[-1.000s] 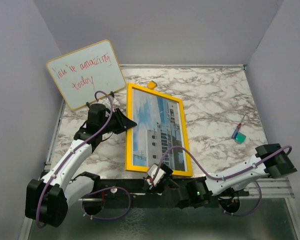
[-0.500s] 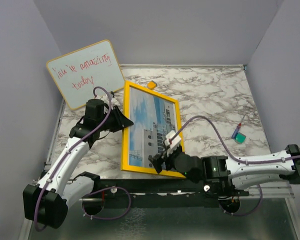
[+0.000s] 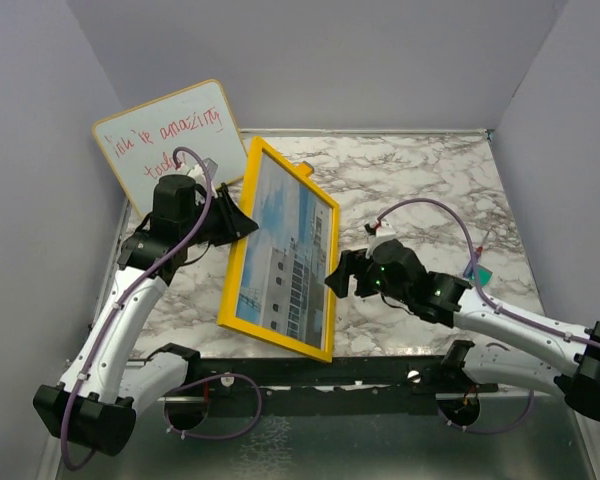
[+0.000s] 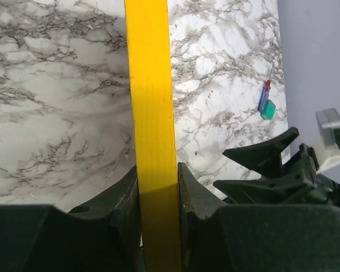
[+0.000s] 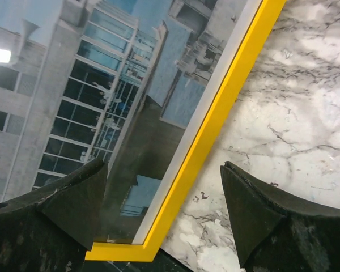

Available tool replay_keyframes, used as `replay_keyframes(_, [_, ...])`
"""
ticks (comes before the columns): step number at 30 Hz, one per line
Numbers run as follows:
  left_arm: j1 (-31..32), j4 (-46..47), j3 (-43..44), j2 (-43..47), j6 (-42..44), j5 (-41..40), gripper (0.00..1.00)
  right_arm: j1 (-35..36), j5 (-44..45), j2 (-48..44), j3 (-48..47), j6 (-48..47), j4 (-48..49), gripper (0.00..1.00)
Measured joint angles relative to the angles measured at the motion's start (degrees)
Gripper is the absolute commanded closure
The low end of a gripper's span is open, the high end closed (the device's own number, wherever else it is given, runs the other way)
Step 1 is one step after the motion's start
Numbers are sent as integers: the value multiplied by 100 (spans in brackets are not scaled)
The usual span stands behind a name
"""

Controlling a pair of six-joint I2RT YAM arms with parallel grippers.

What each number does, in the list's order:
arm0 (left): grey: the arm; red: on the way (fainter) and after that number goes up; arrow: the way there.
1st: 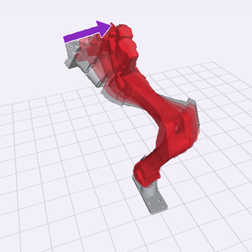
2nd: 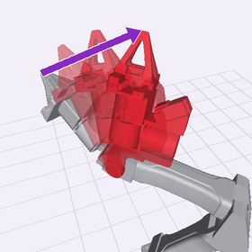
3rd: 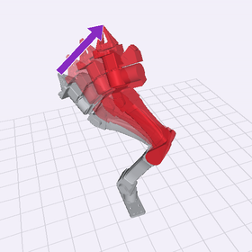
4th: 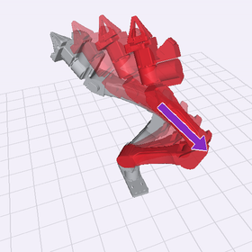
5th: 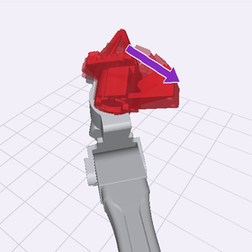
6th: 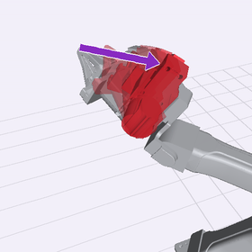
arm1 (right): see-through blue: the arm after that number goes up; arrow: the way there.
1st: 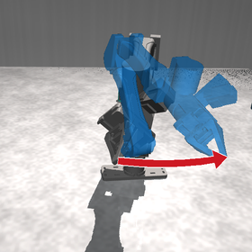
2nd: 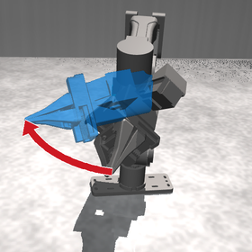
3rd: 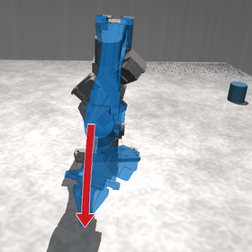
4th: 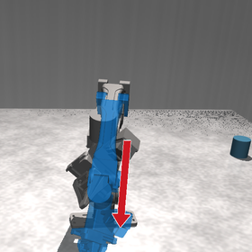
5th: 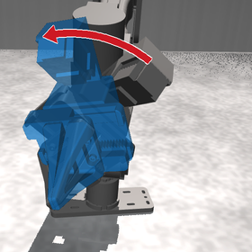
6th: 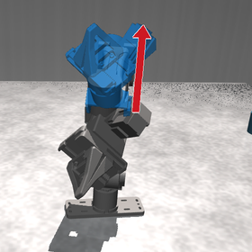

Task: Take the photo out of the frame
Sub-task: Turn over the photo frame at the center of the board.

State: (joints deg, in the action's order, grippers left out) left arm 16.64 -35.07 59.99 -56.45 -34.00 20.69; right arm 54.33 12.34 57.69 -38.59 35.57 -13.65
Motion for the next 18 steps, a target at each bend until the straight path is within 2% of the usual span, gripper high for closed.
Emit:
replay_keyframes(9, [-2,-337,437,-160,221,-50,100,-1141,-1742,772,184,568,649,16])
replay_keyframes(15, [37,-715,909,-282,433,-459,100,-1349,-2426,1436,116,944,1040,23])
replay_keyframes(18, [44,-802,1182,-354,566,-636,100,-1355,-2771,1893,-105,1040,1123,23])
